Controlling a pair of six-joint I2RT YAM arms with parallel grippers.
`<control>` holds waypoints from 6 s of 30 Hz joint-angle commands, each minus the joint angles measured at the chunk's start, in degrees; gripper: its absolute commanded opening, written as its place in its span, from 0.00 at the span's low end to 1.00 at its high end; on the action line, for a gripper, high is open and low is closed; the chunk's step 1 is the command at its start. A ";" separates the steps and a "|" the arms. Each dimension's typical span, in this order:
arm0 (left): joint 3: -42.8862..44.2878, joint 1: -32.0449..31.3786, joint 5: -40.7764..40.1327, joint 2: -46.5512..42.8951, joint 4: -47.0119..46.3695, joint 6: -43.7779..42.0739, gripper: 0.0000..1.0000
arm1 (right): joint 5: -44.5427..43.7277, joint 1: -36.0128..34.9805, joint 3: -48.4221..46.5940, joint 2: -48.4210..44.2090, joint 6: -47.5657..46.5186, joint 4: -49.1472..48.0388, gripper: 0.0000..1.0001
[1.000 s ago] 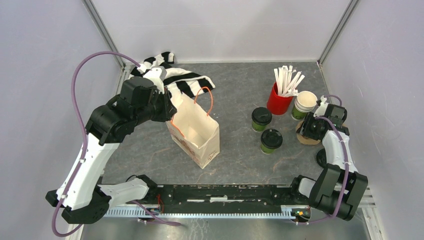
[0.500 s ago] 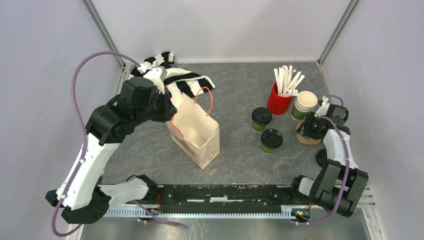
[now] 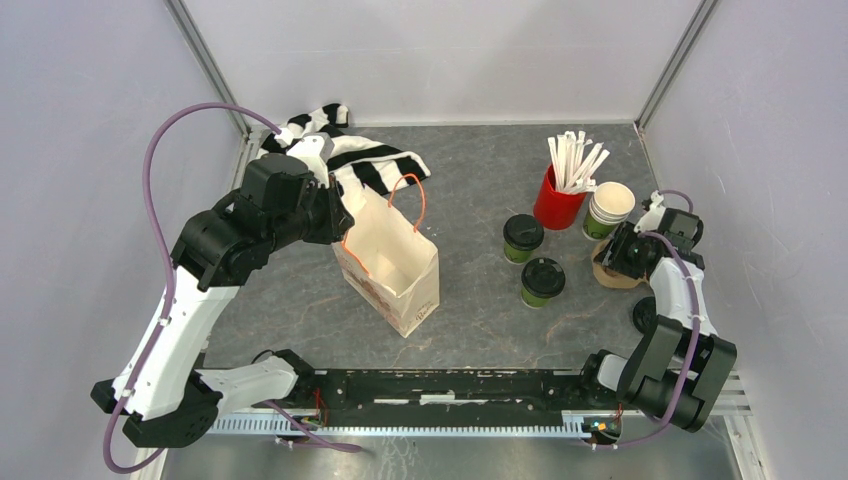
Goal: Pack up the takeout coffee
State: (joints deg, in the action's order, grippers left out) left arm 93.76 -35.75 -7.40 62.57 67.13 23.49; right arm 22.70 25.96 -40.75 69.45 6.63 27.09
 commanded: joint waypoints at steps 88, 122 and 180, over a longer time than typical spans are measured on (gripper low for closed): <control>-0.51 -0.21 3.44 0.78 -3.12 -2.01 0.18 | -6.31 -1.01 -7.18 -5.70 1.48 6.83 0.00; 0.62 -1.68 0.00 1.16 -2.40 -3.35 0.18 | 3.05 0.87 -2.58 0.98 -1.09 -0.11 0.36; 0.17 -2.05 0.90 1.59 -2.79 -3.11 0.19 | 15.04 3.55 2.29 2.08 4.38 -8.28 0.32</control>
State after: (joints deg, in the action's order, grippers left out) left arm 93.36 -37.50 -6.52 64.23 65.91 23.42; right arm 34.09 28.75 -39.42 71.09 9.37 22.63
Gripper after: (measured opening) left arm 0.187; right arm 0.337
